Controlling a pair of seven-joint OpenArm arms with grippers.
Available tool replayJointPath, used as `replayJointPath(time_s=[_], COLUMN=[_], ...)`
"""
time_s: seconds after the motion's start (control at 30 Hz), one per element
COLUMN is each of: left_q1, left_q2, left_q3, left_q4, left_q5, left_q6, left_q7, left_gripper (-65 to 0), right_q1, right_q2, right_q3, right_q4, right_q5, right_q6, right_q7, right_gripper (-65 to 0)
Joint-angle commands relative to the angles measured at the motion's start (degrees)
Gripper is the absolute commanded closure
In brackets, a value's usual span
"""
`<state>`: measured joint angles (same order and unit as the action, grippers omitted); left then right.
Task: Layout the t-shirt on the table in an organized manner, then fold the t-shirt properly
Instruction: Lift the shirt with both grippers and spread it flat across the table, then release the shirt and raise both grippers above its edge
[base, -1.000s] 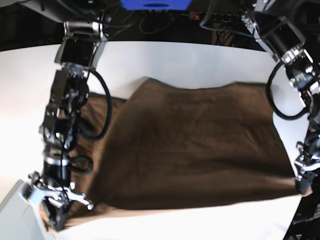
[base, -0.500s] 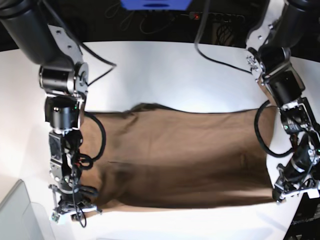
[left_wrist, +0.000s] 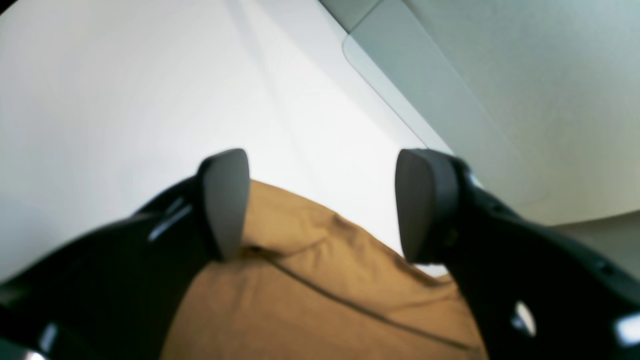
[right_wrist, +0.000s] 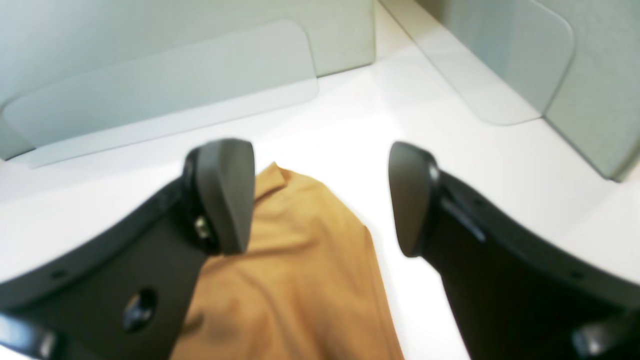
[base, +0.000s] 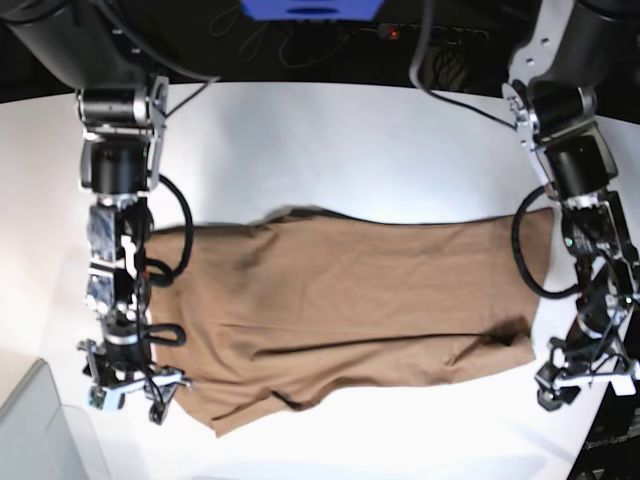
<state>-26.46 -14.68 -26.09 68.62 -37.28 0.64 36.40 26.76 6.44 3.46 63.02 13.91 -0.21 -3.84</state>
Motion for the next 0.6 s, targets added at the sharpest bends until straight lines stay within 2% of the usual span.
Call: replayJointPath(time_s=[0.0,0.07,0.2,0.3,0.43,0.57], left_q1=[0.66,5.4,16.83,25.53,32.48,33.97], left_q2=[-1.72,-1.89,-1.98,-1.54,0.3,0.3], left_q3=[-0.24,-0.33,-0.42,-3.23,-8.68,-10.0], left_q4=[3.51,8.17,16.0,19.78,19.6,14.85], left_q5=[-0.57,-0.57,-0.22,-0.04,0.05,0.05], left_q6=[-0.43,-0.43,-0.43,-0.43,-0.69,-0.95], left_q7=[-0.93,-0.93,-1.37,-1.55,-1.55,-1.55], left_gripper=[-44.1,-44.1,-44.2,-44.2,-44.3,-44.3], right_q1=[-1.23,-7.2,-17.84,-24.87,-31.99,-36.04], right_q2=[0.2,1.69,2.22,2.93,2.84,2.13], right_q3=[-0.08,-0.08,0.27,2.65,6.07,7.48], right_q4=[4.27,9.55,15.17,18.51,22.29,23.61], right_q5=[0.02,0.02,0.11,0.29,0.37,0.37], right_q6=[0.52,0.52,0.52,0.52,0.52,0.52], right_q7=[1.77,1.77,1.95,1.86,2.03,2.03], right_gripper=[-42.3,-42.3,-42.6,-42.7,-45.6,-47.5])
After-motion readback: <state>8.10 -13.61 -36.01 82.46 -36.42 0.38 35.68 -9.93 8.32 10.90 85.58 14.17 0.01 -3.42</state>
